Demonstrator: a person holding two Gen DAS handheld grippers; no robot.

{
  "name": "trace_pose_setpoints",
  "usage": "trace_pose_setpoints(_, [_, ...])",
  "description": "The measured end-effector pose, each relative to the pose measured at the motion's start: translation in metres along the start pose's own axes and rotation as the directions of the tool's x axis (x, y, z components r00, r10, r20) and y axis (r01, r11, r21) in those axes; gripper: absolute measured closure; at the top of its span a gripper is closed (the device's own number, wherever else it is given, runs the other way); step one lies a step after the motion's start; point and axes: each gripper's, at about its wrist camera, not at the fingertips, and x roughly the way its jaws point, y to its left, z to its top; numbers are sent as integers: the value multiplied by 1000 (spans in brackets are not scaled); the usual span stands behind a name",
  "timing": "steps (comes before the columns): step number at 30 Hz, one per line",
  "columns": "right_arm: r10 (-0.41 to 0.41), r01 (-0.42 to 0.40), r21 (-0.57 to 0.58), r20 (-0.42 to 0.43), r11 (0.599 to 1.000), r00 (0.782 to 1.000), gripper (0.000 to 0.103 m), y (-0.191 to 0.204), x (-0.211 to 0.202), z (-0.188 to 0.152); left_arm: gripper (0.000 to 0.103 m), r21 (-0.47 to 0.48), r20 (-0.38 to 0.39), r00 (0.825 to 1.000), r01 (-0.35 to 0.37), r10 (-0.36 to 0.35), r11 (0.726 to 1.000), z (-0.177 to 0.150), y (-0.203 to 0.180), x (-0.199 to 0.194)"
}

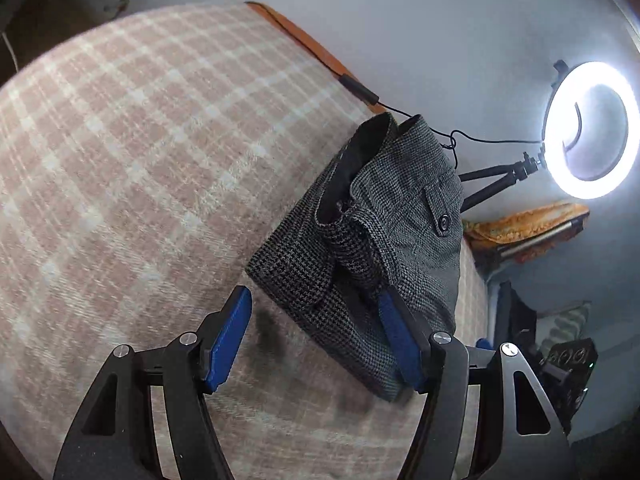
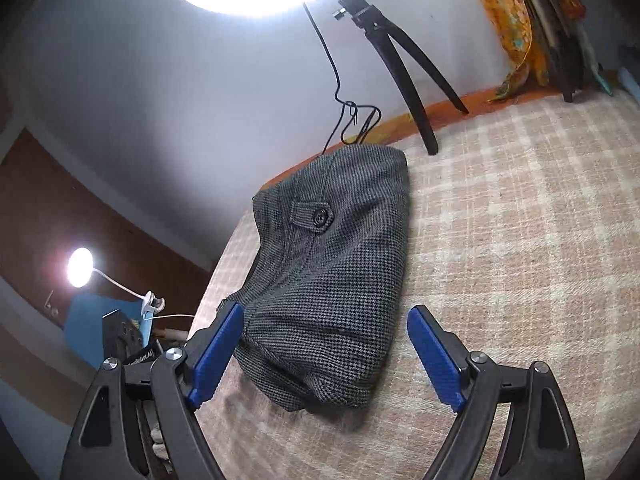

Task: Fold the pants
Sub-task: 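Move both grippers to the sides of the folded shorts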

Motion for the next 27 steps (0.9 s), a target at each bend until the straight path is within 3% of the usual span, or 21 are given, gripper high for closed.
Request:
trace_pose_setpoints(9, [6,-4,60,-32,998,999,16,-19,20,-2,36,-102,24,999,45,-43,994,6,5,15])
trace_pose_setpoints(14, [-5,6,37,-47,999,999,16,-16,37,8,35,-138,56,997,65,-58,988,7,4,13])
trace_pose_setpoints(20, [1,-1,16,-24,1000,1000,17,-11,62,43,35,-134,71,996,71,-62,988,8,0,15])
trace_pose_setpoints(24, [-79,75,-57,-71,996,994,17,-6,95,70,35,-85,76,996,57,-51,995,4,-4,12])
trace_pose_setpoints(27, [-117,114,-44,-88,992,989,17,-14,114,88,35,-59,76,996,55,-50,997,3,-6,10])
